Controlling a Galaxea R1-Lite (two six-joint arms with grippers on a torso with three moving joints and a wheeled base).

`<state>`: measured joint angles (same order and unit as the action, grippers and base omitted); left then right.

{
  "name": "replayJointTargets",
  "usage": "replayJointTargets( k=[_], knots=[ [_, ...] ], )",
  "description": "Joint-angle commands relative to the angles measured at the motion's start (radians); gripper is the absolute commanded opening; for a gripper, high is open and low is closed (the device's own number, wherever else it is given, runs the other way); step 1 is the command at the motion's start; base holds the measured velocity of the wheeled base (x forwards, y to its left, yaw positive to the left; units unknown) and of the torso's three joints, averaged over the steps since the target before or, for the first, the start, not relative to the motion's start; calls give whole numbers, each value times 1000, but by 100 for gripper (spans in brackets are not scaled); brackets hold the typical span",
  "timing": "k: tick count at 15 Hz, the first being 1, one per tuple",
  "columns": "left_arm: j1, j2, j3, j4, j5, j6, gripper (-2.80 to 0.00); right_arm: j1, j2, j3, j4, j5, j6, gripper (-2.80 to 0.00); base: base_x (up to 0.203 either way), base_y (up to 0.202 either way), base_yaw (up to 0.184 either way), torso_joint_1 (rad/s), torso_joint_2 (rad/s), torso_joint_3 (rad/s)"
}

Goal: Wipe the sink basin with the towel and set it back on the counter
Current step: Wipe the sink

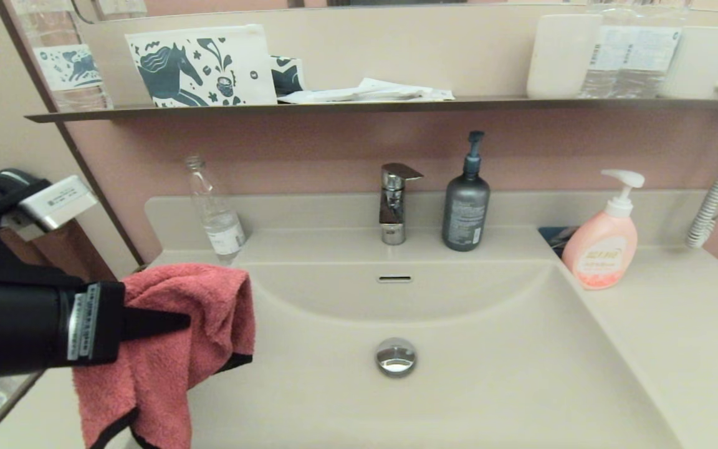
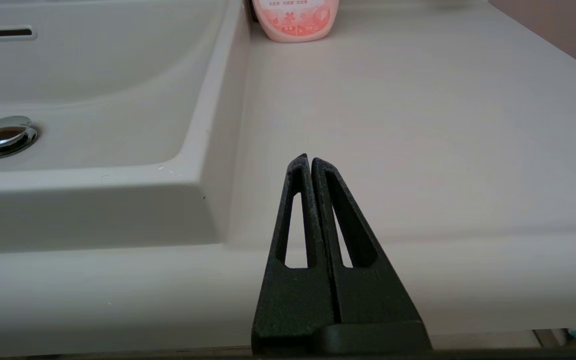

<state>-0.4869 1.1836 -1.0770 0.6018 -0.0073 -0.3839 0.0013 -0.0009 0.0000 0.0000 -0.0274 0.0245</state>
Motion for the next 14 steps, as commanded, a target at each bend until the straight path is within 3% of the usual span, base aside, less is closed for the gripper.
replayJointTargets(
  k=[1, 5, 11, 14],
  knots=[
    [-185, 77, -82, 56, 91, -204, -280, 0, 1, 0, 0, 0, 0, -280, 0, 0, 0, 0, 0, 0],
    [-321, 212, -176, 80, 185, -365, -280, 0, 1, 0, 0, 0, 0, -280, 0, 0, 0, 0, 0, 0],
    [-407, 436, -274, 75, 187, -400, -280, 0, 1, 0, 0, 0, 0, -280, 0, 0, 0, 0, 0, 0],
    [-462, 618, -417, 91, 201, -452, -280, 0, 1, 0, 0, 0, 0, -280, 0, 0, 0, 0, 0, 0]
  ],
)
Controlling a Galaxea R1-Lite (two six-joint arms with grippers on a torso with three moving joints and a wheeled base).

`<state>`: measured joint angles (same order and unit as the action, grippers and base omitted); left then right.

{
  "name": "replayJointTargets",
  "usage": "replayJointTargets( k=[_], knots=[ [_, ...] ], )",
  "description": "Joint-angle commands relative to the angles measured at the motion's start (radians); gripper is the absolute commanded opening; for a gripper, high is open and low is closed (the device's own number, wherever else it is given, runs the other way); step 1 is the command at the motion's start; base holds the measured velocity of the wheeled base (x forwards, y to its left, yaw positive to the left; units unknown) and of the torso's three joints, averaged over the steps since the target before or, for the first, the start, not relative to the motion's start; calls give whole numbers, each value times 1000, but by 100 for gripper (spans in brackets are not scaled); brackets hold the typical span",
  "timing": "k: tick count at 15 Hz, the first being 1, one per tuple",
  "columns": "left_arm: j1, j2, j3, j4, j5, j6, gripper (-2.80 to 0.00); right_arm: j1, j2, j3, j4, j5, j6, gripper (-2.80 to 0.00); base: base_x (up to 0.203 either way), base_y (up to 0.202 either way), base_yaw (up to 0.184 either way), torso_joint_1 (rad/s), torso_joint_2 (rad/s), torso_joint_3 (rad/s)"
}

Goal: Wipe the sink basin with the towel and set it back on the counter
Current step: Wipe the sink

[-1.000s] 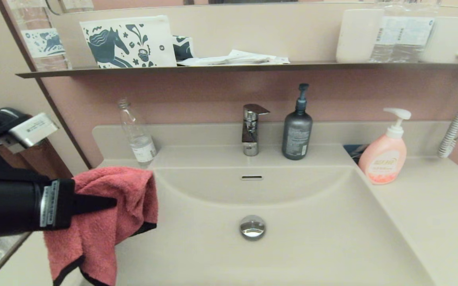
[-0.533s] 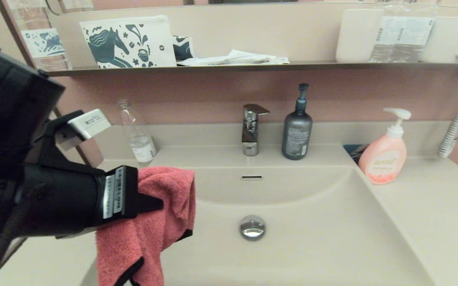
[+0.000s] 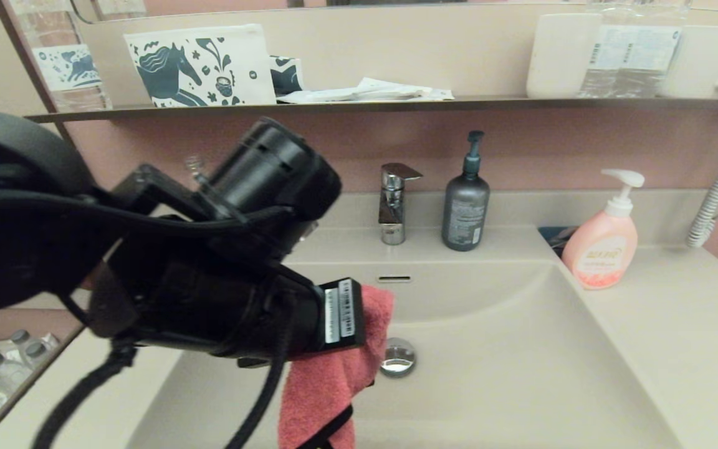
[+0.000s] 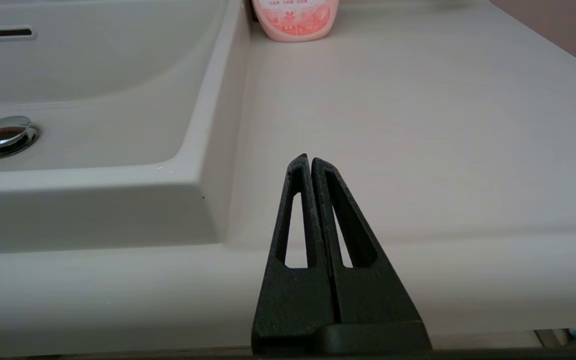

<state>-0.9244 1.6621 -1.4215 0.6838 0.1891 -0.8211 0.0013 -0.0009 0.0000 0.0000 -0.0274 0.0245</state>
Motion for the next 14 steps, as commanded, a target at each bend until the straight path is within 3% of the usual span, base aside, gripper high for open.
replayJointTargets(
  k=[1, 4, 7, 11, 14],
  knots=[
    [-42, 195, -129, 16, 9, -24, -280, 0, 1, 0, 0, 0, 0, -280, 0, 0, 0, 0, 0, 0],
    [-79, 319, -289, 37, 55, -26, -280, 0, 1, 0, 0, 0, 0, -280, 0, 0, 0, 0, 0, 0],
    [-91, 411, -513, 139, 66, -10, -280, 0, 1, 0, 0, 0, 0, -280, 0, 0, 0, 0, 0, 0],
    [-137, 428, -536, 160, 58, 22, -280, 0, 1, 0, 0, 0, 0, -280, 0, 0, 0, 0, 0, 0],
    [-146, 444, -530, 148, 20, -13, -280, 0, 1, 0, 0, 0, 0, -280, 0, 0, 0, 0, 0, 0]
  ],
)
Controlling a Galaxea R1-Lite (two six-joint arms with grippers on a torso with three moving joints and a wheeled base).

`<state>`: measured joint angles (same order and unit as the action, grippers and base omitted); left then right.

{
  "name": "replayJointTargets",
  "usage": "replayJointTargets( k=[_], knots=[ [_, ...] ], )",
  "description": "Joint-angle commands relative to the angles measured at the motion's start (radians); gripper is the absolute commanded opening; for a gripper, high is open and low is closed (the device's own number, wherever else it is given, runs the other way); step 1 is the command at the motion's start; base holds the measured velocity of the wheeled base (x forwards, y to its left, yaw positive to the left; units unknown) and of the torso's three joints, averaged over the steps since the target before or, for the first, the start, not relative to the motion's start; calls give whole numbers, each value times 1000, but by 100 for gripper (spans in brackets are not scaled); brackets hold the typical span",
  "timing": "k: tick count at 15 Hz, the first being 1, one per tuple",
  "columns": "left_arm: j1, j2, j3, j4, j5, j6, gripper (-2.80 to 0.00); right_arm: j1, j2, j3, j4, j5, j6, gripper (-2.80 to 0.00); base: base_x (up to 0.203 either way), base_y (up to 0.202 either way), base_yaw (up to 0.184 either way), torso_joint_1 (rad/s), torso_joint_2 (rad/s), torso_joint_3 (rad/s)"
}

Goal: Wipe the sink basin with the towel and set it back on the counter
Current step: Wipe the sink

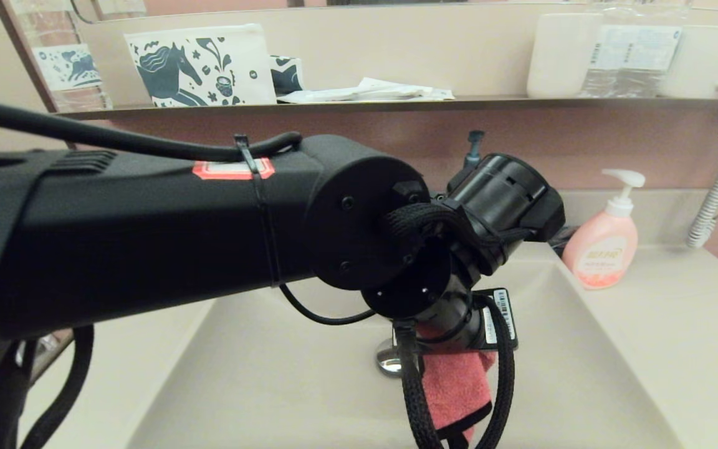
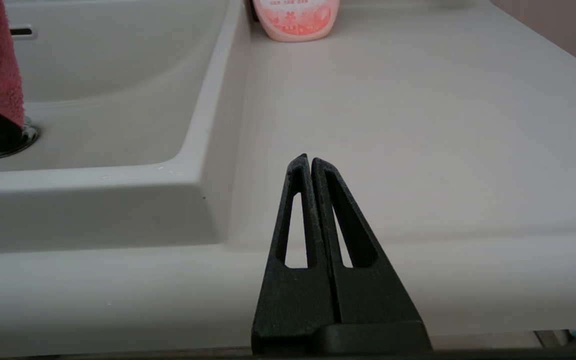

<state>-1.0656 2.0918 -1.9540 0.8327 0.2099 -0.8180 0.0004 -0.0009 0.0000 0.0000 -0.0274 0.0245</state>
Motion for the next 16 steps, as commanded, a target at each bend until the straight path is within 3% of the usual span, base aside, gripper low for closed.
replayJointTargets(
  k=[1, 11, 16],
  knots=[
    [-5, 23, 8, -19, -5, -38, -280, 1, 1, 0, 0, 0, 0, -280, 0, 0, 0, 0, 0, 0],
    [-41, 201, 20, -122, -10, -101, -280, 1, 1, 0, 0, 0, 0, -280, 0, 0, 0, 0, 0, 0],
    [-90, 286, 20, -118, 93, -153, -280, 1, 1, 0, 0, 0, 0, -280, 0, 0, 0, 0, 0, 0]
  ],
)
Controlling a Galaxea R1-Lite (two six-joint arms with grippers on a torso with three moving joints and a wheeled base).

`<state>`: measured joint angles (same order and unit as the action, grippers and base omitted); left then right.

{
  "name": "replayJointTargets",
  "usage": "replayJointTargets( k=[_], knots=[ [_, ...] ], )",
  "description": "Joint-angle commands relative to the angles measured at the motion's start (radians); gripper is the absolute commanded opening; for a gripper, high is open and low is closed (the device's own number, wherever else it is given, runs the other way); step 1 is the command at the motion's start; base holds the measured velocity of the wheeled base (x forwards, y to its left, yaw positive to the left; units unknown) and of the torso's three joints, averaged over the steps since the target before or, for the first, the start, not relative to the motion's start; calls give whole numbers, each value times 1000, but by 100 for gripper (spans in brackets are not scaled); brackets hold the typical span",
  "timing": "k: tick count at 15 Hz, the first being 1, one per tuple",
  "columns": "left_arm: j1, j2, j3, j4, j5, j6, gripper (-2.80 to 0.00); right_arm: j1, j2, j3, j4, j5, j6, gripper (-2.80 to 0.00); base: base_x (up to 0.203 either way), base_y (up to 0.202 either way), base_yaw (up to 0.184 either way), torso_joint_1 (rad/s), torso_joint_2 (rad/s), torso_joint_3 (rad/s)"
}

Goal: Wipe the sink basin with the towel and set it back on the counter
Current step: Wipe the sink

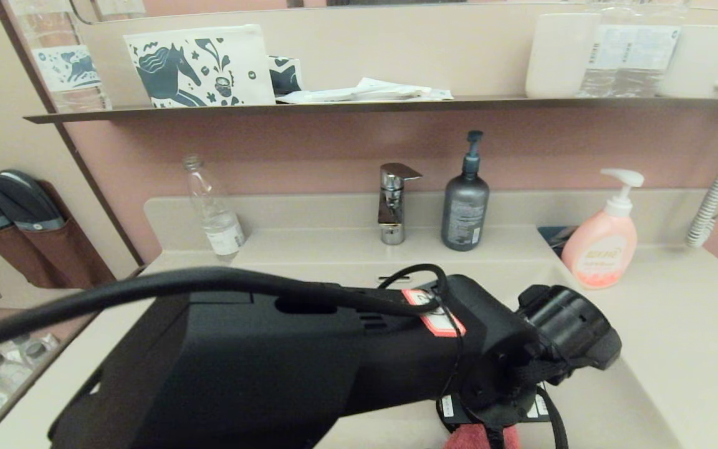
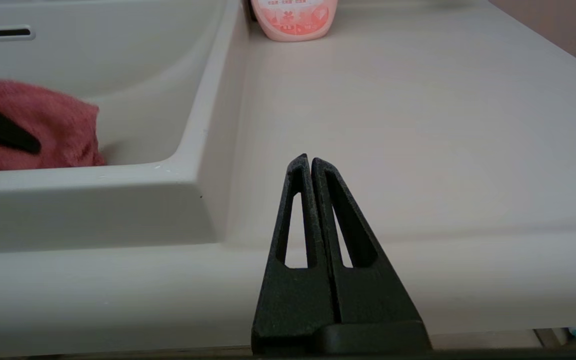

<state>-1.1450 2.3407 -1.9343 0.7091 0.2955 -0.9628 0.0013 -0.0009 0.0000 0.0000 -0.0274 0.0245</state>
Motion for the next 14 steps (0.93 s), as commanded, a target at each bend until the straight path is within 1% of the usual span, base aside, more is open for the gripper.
replayJointTargets(
  k=[1, 3, 5, 9, 12, 14],
  knots=[
    [-14, 45, 0, 6, 7, -9, -280, 0, 1, 0, 0, 0, 0, -280, 0, 0, 0, 0, 0, 0],
    [-16, 78, 2, 25, 8, -10, -280, 0, 1, 0, 0, 0, 0, -280, 0, 0, 0, 0, 0, 0],
    [-15, 87, 1, 86, 5, -8, -280, 0, 1, 0, 0, 0, 0, -280, 0, 0, 0, 0, 0, 0],
    [-4, 85, 1, 270, -34, -8, -280, 0, 1, 0, 0, 0, 0, -280, 0, 0, 0, 0, 0, 0],
    [37, 82, 7, 353, -66, -9, -280, 0, 1, 0, 0, 0, 0, -280, 0, 0, 0, 0, 0, 0],
    [62, 81, 46, 367, -64, -7, -280, 0, 1, 0, 0, 0, 0, -280, 0, 0, 0, 0, 0, 0]
  ],
)
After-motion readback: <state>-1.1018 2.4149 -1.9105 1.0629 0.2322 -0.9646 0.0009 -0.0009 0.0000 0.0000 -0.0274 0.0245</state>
